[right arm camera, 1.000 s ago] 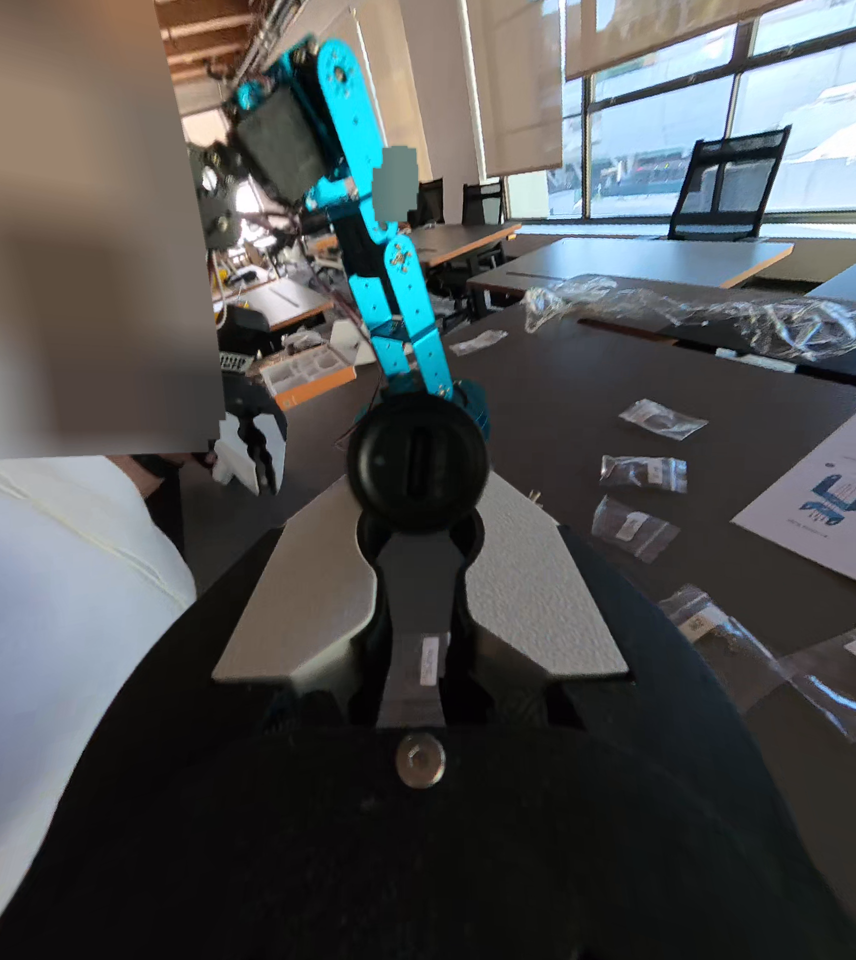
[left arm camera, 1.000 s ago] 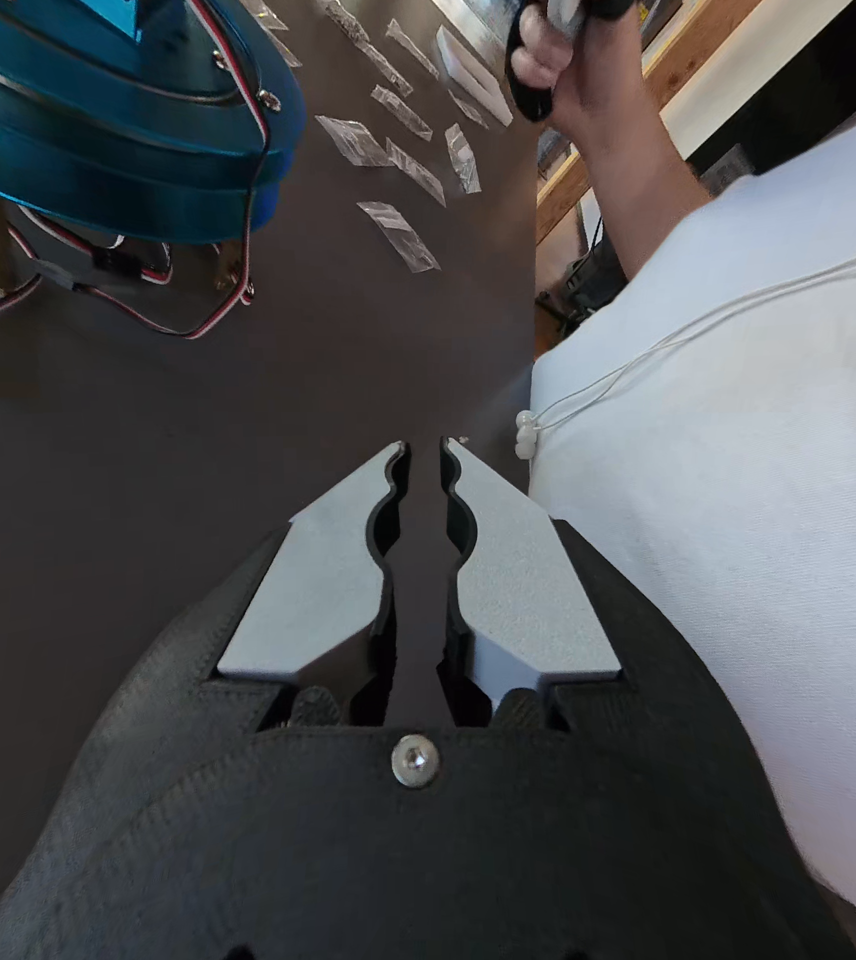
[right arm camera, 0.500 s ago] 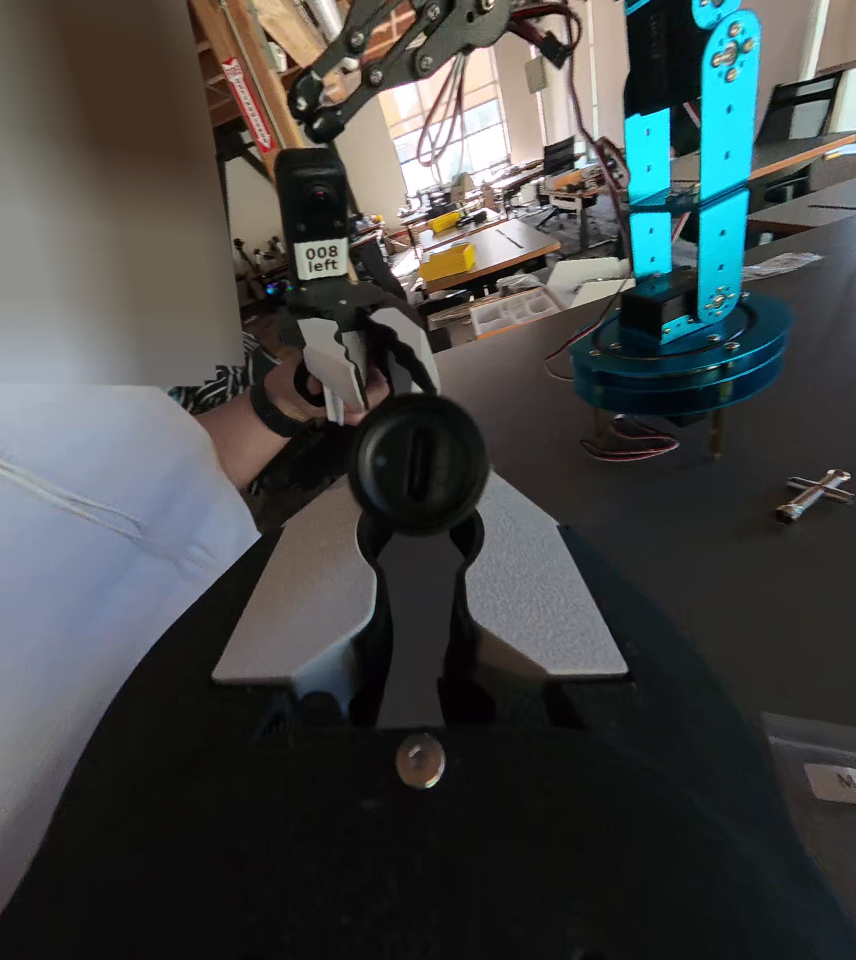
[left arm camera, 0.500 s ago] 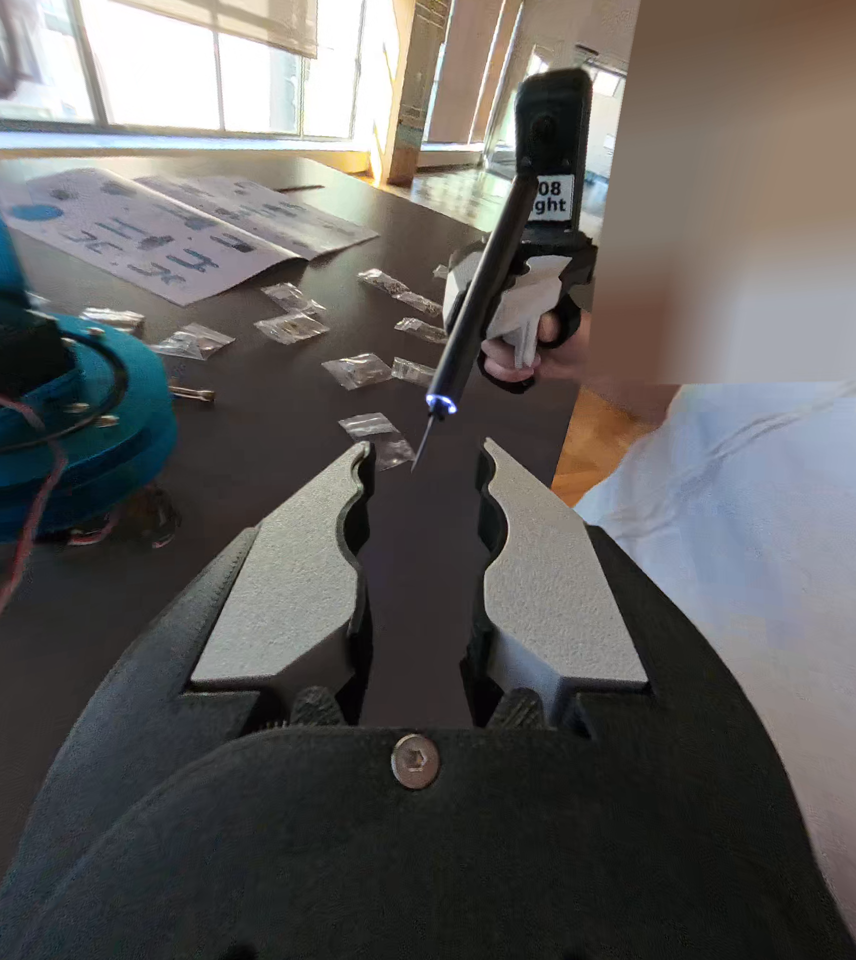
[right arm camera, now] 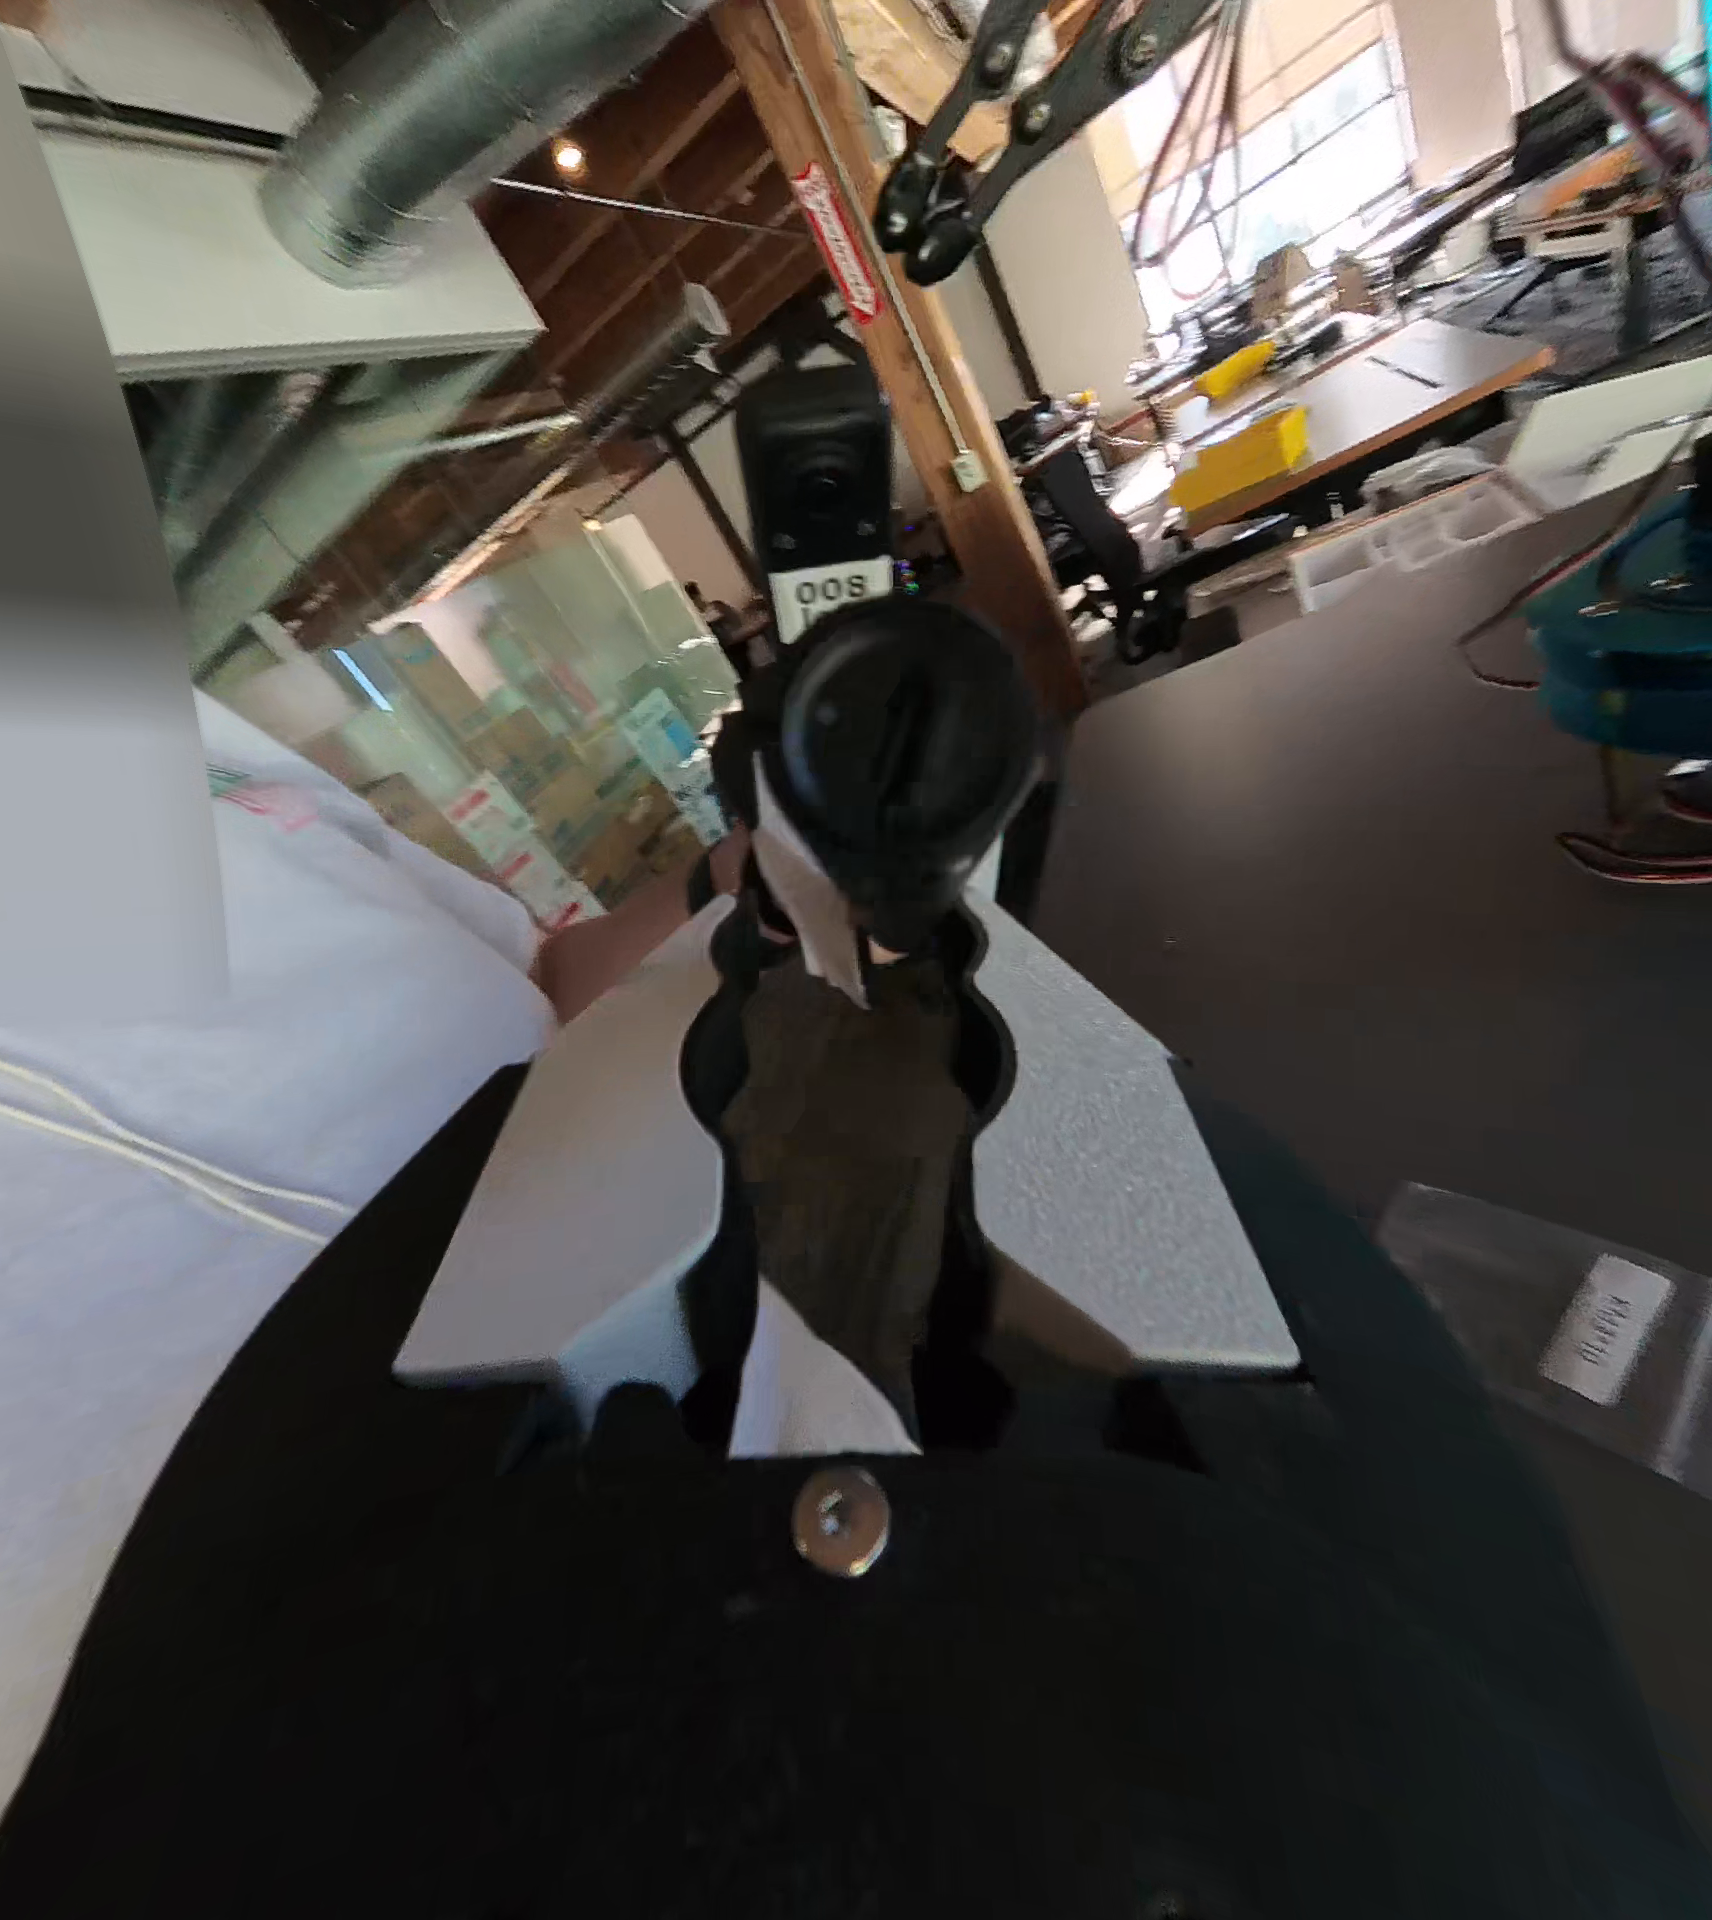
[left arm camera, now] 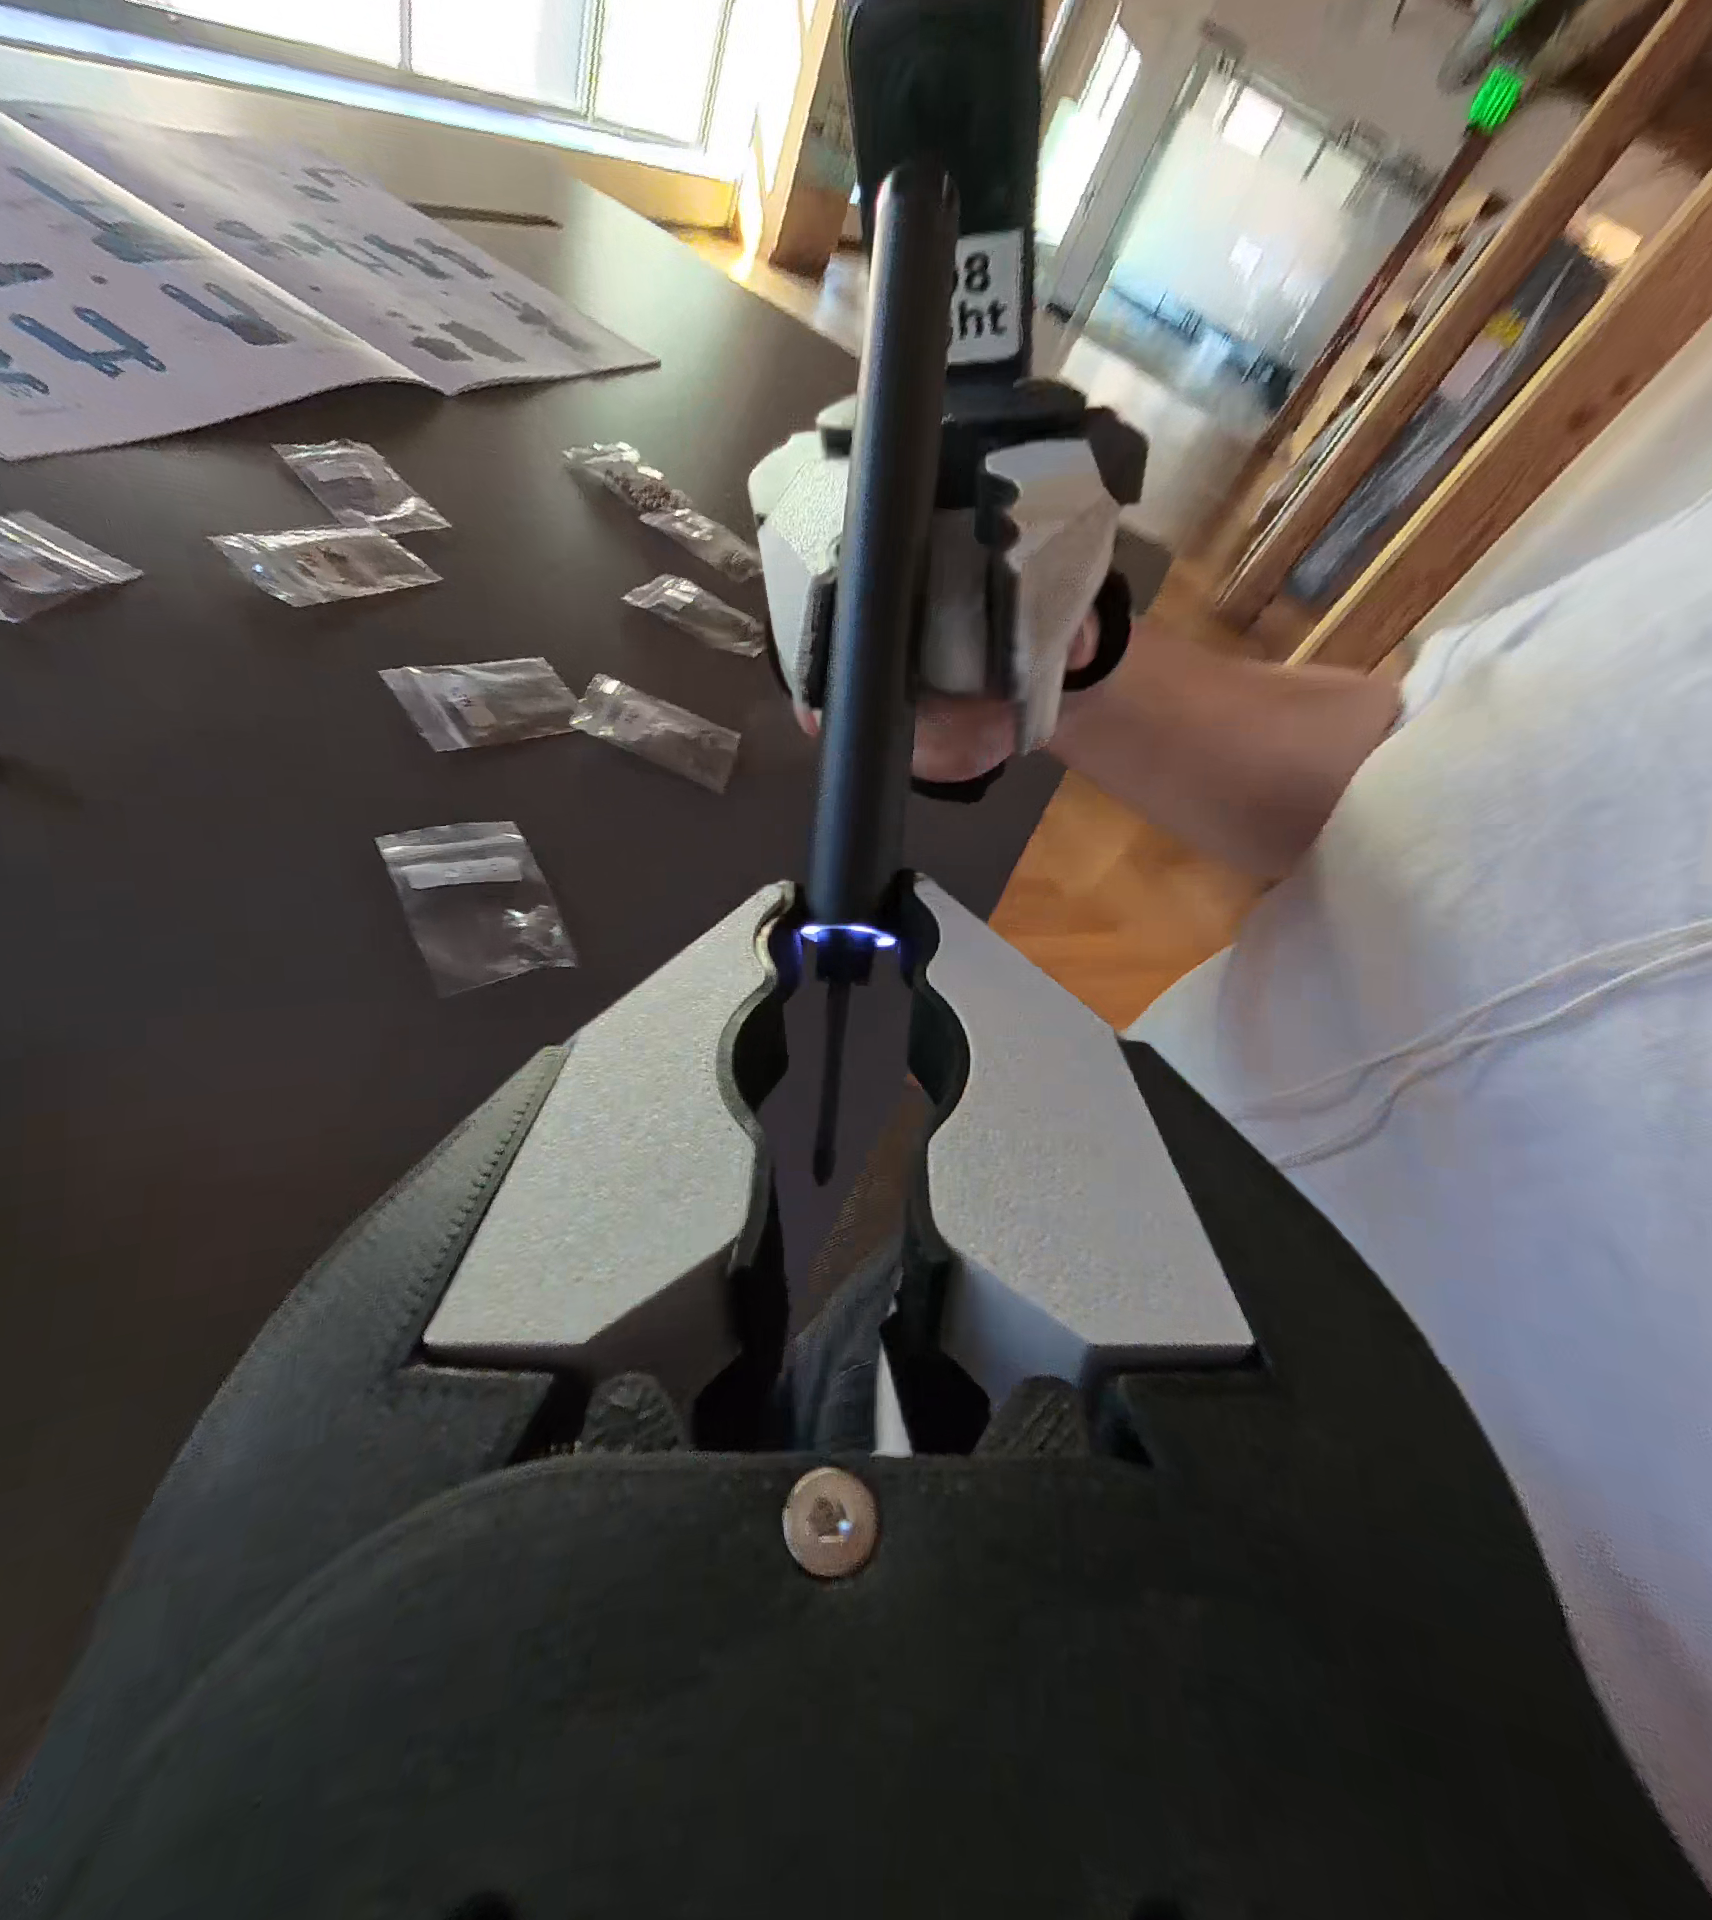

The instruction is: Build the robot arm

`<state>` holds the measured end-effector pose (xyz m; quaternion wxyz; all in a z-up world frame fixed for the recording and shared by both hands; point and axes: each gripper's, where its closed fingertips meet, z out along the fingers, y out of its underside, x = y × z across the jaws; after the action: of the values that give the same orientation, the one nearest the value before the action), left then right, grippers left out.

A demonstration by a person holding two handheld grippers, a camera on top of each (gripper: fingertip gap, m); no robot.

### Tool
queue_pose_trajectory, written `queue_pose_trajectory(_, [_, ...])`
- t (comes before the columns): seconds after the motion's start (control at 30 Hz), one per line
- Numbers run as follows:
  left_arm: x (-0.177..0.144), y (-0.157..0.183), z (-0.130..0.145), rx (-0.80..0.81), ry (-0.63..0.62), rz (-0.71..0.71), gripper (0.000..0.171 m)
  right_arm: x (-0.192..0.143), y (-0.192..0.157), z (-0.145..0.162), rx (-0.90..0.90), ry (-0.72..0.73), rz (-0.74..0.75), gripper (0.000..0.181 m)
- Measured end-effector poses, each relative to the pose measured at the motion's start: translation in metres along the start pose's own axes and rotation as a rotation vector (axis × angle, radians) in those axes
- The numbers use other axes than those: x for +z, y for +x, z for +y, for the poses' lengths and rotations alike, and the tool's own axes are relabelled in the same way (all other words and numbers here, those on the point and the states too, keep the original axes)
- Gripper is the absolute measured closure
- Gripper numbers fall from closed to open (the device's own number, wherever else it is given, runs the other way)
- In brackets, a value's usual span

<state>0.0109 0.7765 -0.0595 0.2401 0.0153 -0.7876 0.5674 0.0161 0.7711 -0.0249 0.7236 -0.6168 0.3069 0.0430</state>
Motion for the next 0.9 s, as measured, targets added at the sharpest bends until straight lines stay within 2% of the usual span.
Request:
queue_pose_trajectory(0.1, [-0.007,0.007,-0.003,-0.062,0.034,0.059,0.155,0.001,-0.004,0.003,-0.022,-0.045,-0.022,0.152])
queue_pose_trajectory(0.17, [-0.012,0.006,-0.002,-0.045,0.025,0.045,0.155,0.002,0.000,0.000,-0.035,-0.055,0.012,0.155])
queue_pose_trajectory(0.23, [-0.016,0.001,-0.004,-0.022,0.018,0.010,0.156,0.002,0.004,-0.011,0.013,-0.005,0.027,0.156])
queue_pose_trajectory(0.3, [-0.019,-0.001,-0.006,0.000,0.011,-0.006,0.156,0.004,0.009,-0.014,0.033,-0.006,0.034,0.166])
queue_pose_trajectory(0.47, [-0.030,-0.013,-0.008,0.064,-0.018,-0.091,0.155,0.014,0.022,-0.015,0.001,-0.068,0.092,0.163])
queue_pose_trajectory(0.63, [-0.039,-0.020,-0.009,0.104,-0.047,-0.123,0.155,0.024,0.025,-0.018,-0.023,-0.116,0.087,0.165])
queue_pose_trajectory(0.9, [-0.052,-0.027,-0.008,0.103,-0.054,-0.135,0.156,0.036,0.030,-0.019,-0.061,-0.113,0.069,0.166])
